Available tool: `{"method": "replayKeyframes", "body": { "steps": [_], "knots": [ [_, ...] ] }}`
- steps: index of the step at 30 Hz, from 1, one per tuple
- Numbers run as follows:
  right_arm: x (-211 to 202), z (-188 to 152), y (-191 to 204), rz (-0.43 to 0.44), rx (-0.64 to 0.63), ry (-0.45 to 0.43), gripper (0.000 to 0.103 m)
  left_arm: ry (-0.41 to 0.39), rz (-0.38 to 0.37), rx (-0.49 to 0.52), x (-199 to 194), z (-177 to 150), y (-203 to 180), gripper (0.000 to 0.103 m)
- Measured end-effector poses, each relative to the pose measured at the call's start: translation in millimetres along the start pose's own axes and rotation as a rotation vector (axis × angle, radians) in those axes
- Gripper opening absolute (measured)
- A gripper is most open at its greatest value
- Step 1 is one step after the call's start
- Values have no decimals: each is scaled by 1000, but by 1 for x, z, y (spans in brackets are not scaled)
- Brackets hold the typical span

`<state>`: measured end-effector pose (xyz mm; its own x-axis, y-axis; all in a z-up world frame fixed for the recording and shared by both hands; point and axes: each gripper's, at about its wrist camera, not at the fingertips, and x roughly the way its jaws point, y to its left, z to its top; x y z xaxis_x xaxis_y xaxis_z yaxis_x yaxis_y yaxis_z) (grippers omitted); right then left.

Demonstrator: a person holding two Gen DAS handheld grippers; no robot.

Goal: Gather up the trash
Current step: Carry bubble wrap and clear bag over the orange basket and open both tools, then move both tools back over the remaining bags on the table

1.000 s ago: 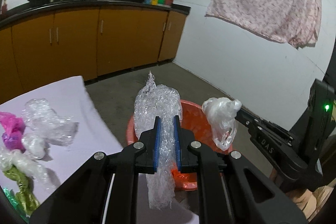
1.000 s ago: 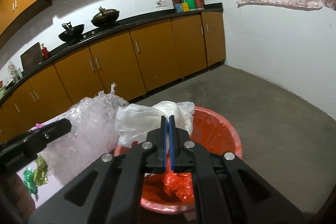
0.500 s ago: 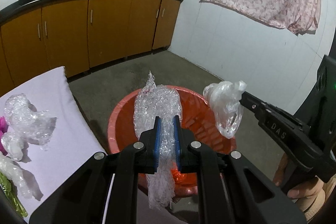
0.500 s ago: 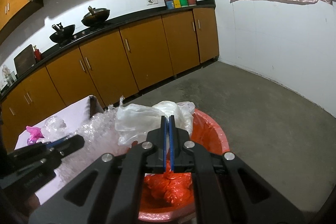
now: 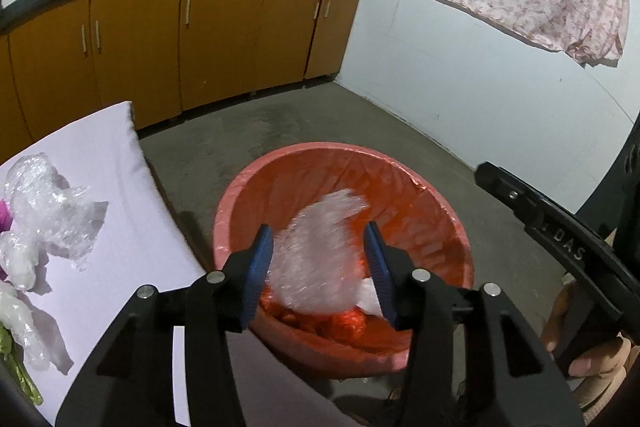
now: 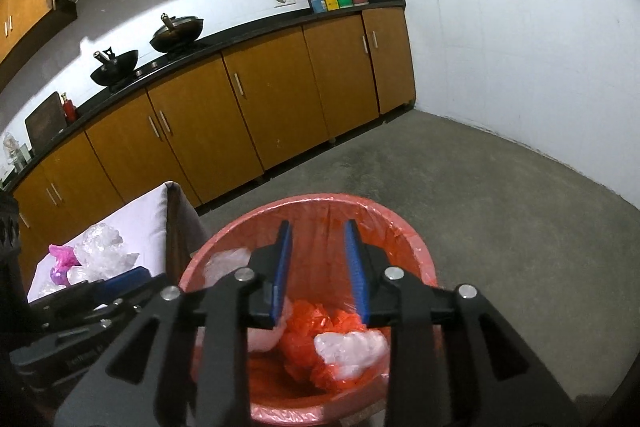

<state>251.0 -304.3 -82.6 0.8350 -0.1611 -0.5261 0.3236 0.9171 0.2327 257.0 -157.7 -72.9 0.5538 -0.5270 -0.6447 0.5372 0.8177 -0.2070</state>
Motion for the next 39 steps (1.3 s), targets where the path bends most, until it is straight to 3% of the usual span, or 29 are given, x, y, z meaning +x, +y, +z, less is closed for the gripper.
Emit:
{"method": "replayKeyframes", "body": {
  "steps": [10,20,30,36,39],
  "knots": [
    [-17,0,12,-6,-13,-40,60,-44,92,-83,-36,-11,35,61],
    [-31,-5,50,58,-51,-41,63,-105,248,-148,-91,-36,77,70],
    [-34,-18,105,152,-111,-4,70,-159,481,-244,-162,-77,139,81],
    [-34,-34,144,218,-157,38,71,-105,622,-337,-190,-116,182,83],
    [-38,-44,164,248,-189,52,71,-66,631,-386,-194,-135,198,83]
  ]
}}
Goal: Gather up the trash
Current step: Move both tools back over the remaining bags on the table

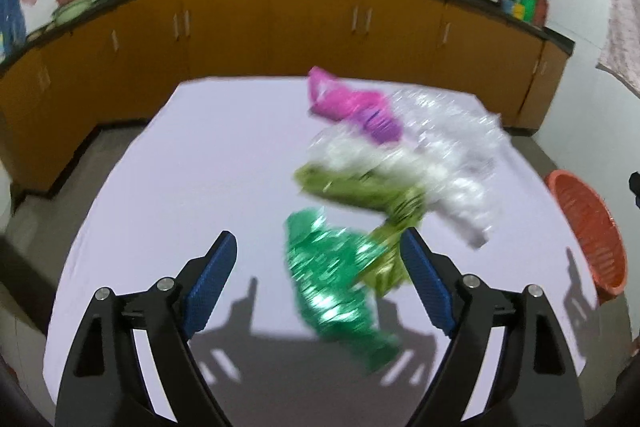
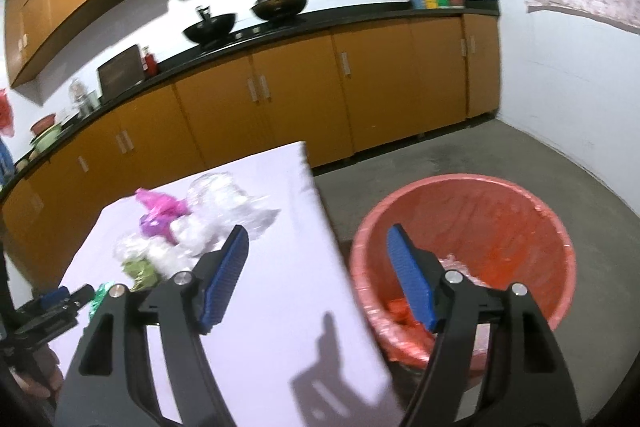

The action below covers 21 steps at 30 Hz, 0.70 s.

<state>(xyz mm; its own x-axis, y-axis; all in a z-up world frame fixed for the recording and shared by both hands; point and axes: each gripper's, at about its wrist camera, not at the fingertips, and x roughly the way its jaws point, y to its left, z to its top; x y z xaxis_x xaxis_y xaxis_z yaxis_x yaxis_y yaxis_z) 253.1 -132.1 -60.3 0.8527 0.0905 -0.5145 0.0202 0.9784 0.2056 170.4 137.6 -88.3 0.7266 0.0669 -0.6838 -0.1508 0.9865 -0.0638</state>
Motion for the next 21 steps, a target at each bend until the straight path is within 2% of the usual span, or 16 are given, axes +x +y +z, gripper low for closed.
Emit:
{"method": "replayKeyframes", "body": {
  "steps": [3,9,14,17,21],
  "knots": [
    [0,-3,18,17,-37,9,71,28,-3,-5,4,-8,4,83],
    [-1,-4,37,31,-66,20,71,98,-20,-18,18,-20,9,70],
    [0,-4,41,31,-76,26,71,109,-31,-27,22,-23,12,65],
    [1,-4,43,34,-77,33,71,120,-33,-43,24,-24,16,58],
    [4,-5,47,42,-85,41,71,129,-33,-62,27,-21,21,40]
  ]
}}
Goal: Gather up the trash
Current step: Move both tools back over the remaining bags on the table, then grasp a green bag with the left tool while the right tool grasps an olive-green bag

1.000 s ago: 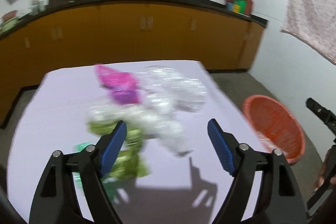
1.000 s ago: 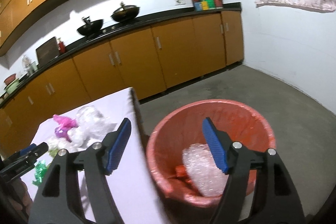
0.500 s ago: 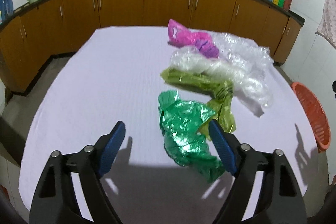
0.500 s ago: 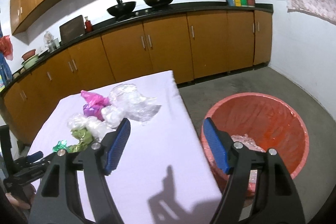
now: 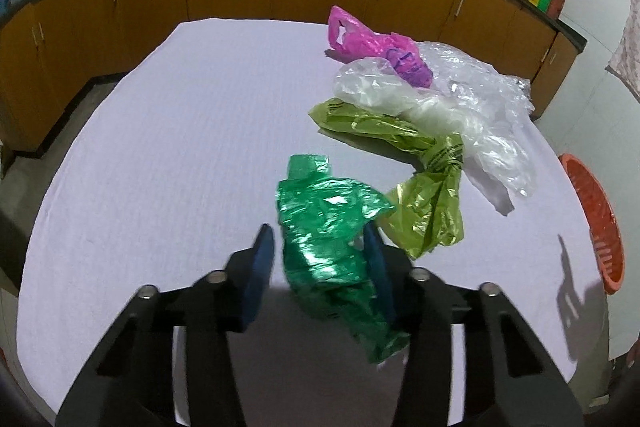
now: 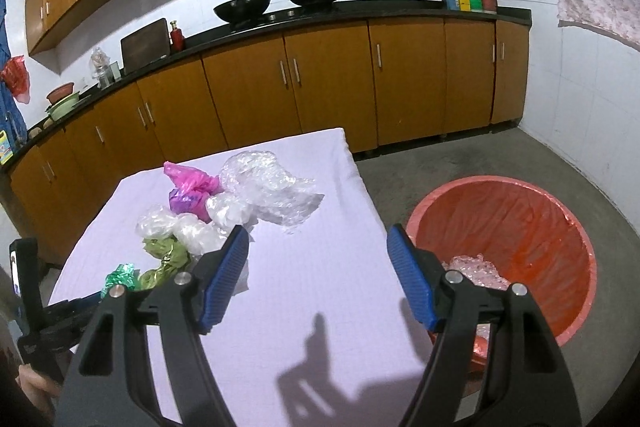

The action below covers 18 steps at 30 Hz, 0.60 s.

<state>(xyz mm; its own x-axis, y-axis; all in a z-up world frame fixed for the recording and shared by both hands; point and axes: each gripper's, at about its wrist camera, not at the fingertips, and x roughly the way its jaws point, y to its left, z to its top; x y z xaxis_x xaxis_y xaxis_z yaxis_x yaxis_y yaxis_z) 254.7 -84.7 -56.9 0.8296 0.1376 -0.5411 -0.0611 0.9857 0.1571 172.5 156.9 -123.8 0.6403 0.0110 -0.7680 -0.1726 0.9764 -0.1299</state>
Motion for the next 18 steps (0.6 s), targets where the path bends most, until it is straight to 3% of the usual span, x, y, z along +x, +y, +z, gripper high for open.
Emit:
{"method": "replayKeyframes", "body": {
  "steps": [5,9,11,12,14,18],
  "knots": [
    [2,-1,3,8,-10,5,71,3,8,-12,-1,1,9,41],
    [3,-2,4,14,-6,10,71,-2,24,-1,-5,0,13,56],
    [4,-2,5,17,-6,14,71,-3,29,7,-3,-1,15,56],
    [4,-3,6,18,-8,16,71,-2,27,16,-1,-1,15,54],
    [5,-3,8,19,-14,18,71,-6,32,41,2,3,14,40],
    [4,-3,11,21,-19,16,71,-12,80,37,14,13,23,38]
  ]
}}
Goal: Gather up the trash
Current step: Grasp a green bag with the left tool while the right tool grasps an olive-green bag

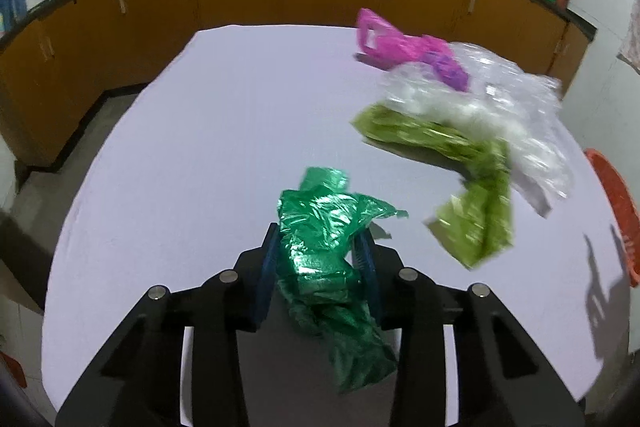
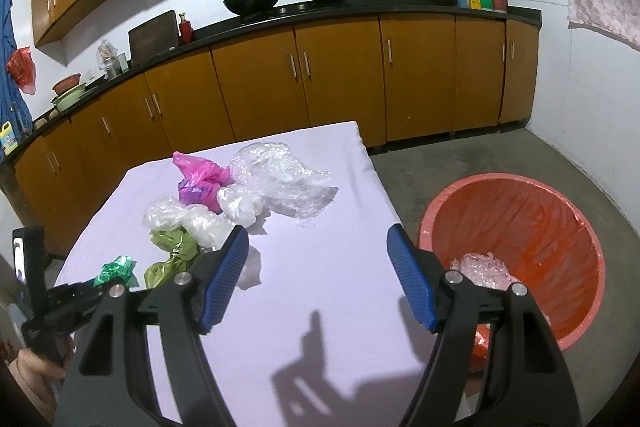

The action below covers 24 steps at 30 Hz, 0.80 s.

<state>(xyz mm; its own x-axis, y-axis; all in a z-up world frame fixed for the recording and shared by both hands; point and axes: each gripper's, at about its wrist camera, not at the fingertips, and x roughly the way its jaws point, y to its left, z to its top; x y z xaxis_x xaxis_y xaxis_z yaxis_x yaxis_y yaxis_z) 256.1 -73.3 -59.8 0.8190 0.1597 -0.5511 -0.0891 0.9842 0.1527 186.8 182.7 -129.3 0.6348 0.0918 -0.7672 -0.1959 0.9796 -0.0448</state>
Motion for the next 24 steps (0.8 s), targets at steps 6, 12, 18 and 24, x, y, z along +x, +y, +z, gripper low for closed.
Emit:
{"method": "replayKeyframes", "body": {
  "steps": [6,12,18,24],
  "knots": [
    [1,0,2,5,-1,-1,71,-2,-27,-91,-6,4,28,43],
    [8,-3,14,29,-5,15,71,-4,-47,-78,-19,-7,31,61],
    [8,-4,36,66,-30,19,71,17,-40,-86,-15,-12,33,61],
    [12,-6,61,105,-57,36,71,24,-12,-106,-8,-7,50,38]
  ]
}}
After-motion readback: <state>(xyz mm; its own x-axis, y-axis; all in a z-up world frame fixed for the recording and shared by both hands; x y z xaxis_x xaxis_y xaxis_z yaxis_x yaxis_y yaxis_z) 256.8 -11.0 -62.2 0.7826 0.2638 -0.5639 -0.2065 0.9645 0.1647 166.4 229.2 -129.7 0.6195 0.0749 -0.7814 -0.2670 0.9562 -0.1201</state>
